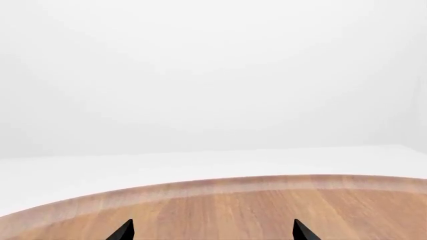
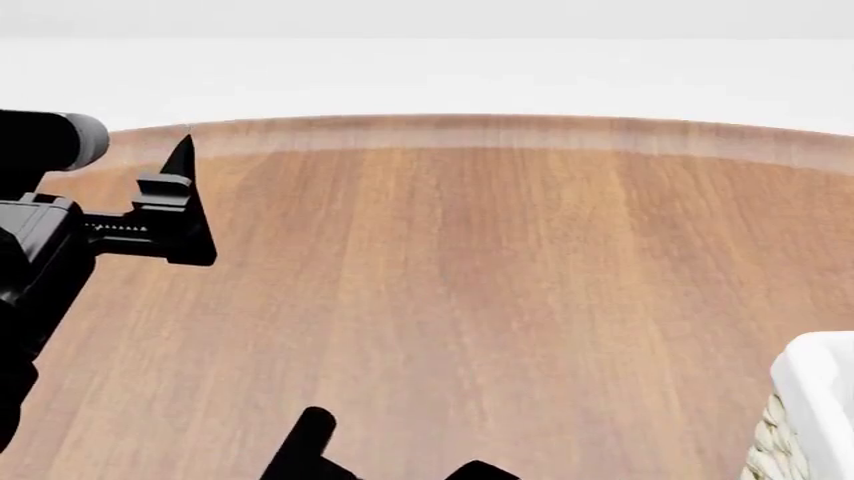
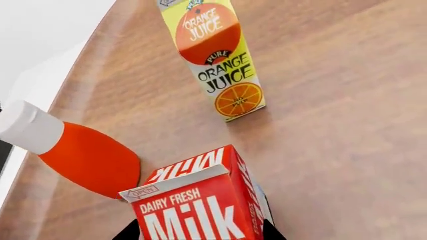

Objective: Pick the milk and place it in the basket.

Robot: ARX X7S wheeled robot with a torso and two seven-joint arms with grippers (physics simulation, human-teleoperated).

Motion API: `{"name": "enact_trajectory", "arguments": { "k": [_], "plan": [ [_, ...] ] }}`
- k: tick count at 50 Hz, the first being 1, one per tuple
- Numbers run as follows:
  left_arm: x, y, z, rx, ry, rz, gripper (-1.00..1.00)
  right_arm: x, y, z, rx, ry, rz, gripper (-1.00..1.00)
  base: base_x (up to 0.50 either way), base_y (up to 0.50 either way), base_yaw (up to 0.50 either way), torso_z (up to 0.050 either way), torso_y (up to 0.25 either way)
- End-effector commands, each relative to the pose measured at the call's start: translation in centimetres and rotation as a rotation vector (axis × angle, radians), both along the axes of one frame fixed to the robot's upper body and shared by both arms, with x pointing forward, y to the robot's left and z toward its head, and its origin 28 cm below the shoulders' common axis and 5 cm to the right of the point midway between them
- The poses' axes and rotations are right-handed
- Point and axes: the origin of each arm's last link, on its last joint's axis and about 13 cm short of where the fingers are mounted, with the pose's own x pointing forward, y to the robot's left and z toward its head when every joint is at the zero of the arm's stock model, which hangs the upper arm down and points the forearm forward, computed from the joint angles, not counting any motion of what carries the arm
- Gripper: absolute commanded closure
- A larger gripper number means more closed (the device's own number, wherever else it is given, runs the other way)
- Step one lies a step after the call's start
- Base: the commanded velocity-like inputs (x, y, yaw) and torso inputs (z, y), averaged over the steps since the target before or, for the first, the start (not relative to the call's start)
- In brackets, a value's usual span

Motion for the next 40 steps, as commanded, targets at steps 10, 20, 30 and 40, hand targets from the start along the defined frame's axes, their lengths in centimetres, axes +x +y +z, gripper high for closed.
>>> {"name": "enact_trajectory", "arguments": {
  "k": [10, 20, 30, 40],
  "plan": [
    [0.2, 0.2, 0.0, -0.003, 0.001, 0.004, -1.0, 0.7, -3.5, 8.2, 0.046, -0.303, -0.585, 1.0, 0.0, 0.0, 0.0, 0.0, 0.0],
    [0.2, 0.2, 0.1, 0.0, -0.001, 0.004, -1.0, 0.1, -5.0, 11.7, 0.061, -0.307, -0.732, 1.0, 0.0, 0.0, 0.0, 0.0, 0.0],
    [0.5, 0.3, -0.1, 0.0, 0.004, 0.006, -1.0, -0.7, -6.7, 15.7, 0.045, -0.348, -0.89, 1.0, 0.0, 0.0, 0.0, 0.0, 0.001],
    [0.6, 0.4, -0.2, -0.005, 0.008, 0.008, -1.0, -1.8, -10.3, 19.7, 0.081, -0.419, -1.133, 1.0, 0.0, 0.0, 0.0, 0.0, 0.001]
  ]
}}
